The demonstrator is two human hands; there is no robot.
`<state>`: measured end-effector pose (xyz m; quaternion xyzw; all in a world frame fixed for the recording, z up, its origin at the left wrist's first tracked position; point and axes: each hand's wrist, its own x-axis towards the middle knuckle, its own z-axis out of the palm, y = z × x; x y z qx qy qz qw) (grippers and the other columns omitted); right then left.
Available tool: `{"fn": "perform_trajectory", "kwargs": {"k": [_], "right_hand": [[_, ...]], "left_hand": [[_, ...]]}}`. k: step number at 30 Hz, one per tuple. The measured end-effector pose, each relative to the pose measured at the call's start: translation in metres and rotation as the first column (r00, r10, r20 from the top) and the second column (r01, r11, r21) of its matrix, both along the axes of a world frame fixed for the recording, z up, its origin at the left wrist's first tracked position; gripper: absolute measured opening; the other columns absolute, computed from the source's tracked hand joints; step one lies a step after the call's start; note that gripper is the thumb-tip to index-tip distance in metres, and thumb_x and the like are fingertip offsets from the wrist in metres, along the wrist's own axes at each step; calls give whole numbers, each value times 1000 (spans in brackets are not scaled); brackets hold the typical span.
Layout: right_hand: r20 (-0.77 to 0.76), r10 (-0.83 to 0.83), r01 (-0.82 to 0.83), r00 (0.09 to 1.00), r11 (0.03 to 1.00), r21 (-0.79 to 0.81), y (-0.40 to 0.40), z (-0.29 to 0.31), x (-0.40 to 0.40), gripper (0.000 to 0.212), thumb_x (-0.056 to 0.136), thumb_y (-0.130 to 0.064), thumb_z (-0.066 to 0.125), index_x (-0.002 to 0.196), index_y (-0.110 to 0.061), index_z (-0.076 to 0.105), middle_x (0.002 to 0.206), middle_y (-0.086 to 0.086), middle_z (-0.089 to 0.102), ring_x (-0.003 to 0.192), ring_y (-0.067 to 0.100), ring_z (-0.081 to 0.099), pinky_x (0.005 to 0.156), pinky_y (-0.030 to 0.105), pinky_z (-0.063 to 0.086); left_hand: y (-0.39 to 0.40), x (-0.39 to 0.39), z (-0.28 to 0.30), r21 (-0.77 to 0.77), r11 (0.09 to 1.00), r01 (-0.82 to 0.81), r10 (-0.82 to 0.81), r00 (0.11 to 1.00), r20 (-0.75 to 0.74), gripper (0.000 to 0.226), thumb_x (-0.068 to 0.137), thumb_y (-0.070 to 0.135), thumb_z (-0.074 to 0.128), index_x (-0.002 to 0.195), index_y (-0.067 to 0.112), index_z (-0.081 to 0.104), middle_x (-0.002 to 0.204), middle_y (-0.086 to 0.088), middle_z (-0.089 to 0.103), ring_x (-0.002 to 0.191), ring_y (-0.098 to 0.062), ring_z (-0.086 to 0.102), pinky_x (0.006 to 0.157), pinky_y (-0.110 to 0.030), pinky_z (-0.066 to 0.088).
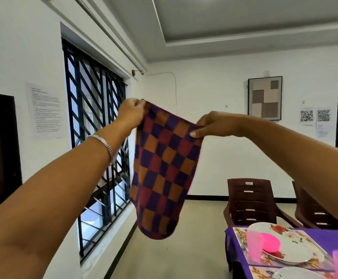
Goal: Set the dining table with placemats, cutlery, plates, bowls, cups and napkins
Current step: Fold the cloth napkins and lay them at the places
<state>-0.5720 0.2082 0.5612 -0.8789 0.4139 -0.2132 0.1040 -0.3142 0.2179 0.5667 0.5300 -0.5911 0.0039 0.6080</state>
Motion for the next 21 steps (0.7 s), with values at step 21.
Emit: {"fn": "perform_trajectory", "kwargs": {"k": [21], "right_hand": [[95,-101,127,990,934,-333,-23,-28,-2,39,88,-46,61,88,-8,68,82,6,66,77,17,60,62,24,47]], "left_hand": [[-18,33,-66,22,978,-209,201,960,196,27,102,26,38,95,6,55,74,-2,51,75,-21,49,63,-31,32]]}}
